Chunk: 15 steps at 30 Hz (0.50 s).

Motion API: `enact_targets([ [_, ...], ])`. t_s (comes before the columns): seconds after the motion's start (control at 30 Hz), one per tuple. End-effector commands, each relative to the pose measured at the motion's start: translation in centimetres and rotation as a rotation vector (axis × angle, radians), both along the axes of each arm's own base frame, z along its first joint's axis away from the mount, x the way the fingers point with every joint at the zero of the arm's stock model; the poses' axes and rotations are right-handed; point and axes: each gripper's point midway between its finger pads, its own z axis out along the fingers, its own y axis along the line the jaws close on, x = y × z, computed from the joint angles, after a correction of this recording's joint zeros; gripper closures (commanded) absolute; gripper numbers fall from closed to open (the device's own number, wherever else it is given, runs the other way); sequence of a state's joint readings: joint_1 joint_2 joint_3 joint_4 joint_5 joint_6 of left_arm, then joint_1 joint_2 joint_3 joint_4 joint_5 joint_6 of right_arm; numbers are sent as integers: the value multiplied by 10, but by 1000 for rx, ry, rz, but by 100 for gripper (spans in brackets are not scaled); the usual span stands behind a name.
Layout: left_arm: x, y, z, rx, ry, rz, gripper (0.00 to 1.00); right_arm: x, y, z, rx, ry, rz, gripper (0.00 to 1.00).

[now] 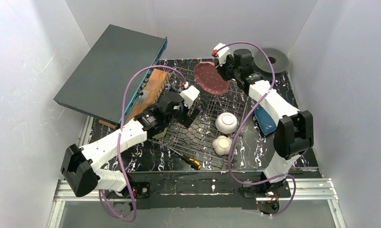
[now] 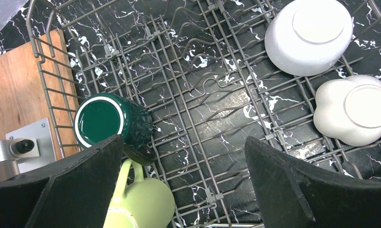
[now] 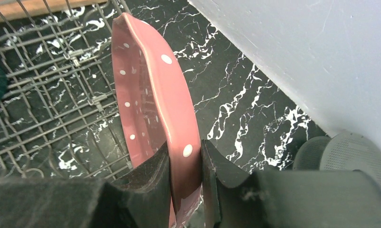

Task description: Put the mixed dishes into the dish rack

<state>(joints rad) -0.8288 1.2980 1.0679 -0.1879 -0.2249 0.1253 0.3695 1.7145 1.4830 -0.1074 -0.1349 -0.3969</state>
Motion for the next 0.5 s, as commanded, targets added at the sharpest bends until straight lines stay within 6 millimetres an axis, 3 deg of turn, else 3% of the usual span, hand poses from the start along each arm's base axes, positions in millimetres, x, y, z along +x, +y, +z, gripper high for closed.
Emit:
enact_targets([
  [0.0, -1, 0, 2, -3, -2, 8, 1, 20, 12, 58, -52, -280, 25, 99],
  [0.47, -1, 1, 4, -3, -7, 10, 1, 4, 43, 12, -238, -287, 126, 99],
])
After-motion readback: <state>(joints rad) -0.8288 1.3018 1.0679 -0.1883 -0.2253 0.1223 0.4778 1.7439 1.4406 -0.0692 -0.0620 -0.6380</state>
